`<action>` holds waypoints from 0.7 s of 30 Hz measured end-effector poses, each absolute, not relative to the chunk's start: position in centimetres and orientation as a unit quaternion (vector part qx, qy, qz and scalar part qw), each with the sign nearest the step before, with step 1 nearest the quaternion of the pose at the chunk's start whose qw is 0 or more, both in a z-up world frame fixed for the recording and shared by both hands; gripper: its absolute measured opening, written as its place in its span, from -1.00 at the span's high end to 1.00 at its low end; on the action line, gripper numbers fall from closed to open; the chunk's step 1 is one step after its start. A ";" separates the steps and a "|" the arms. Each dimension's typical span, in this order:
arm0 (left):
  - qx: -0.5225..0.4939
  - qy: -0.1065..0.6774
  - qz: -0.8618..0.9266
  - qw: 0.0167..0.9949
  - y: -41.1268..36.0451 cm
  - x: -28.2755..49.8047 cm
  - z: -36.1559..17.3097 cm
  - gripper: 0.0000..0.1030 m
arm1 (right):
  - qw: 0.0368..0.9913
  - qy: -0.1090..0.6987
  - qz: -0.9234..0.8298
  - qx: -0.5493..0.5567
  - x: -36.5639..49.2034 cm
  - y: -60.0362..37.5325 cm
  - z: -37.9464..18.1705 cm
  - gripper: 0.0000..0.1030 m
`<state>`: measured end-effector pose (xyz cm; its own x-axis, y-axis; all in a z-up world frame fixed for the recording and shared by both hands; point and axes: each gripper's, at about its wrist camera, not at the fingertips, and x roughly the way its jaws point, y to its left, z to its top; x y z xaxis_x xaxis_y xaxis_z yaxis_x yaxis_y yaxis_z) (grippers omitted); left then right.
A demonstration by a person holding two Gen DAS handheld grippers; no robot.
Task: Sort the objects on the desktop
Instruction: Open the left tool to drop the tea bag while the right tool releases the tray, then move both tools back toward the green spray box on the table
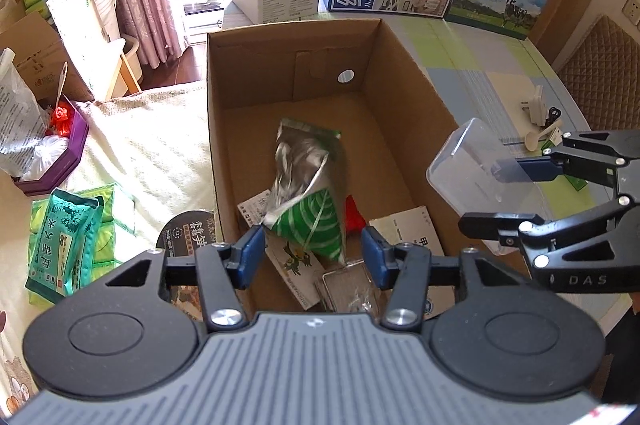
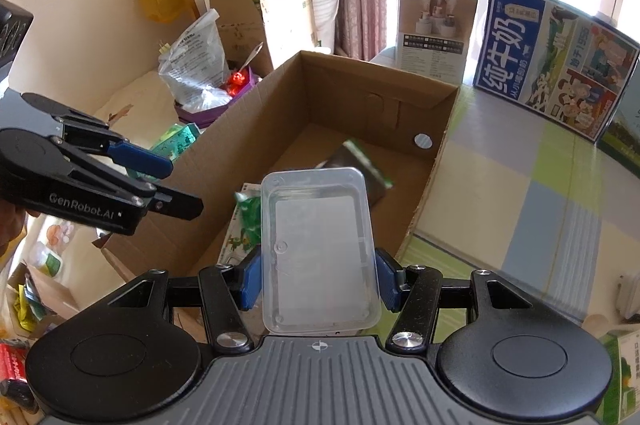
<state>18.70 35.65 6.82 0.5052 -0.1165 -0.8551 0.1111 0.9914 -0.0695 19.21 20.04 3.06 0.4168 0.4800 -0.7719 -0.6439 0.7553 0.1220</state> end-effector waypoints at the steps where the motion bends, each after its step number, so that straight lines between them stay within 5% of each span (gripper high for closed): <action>1: -0.002 0.493 -0.066 0.867 35.6 18.6 6.8 0.08 | 0.836 0.422 0.336 -0.096 19.2 20.1 3.1 -0.04; 21: -0.006 0.489 -0.074 0.869 35.8 16.1 6.8 0.02 | 0.854 0.412 0.317 -0.029 19.3 17.2 4.1 -0.30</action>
<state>16.07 35.77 6.75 0.5100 -0.1345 -0.8496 0.1231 0.9889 -0.0827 19.28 17.19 4.12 0.4595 0.5165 -0.7225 -0.5650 0.7977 0.2110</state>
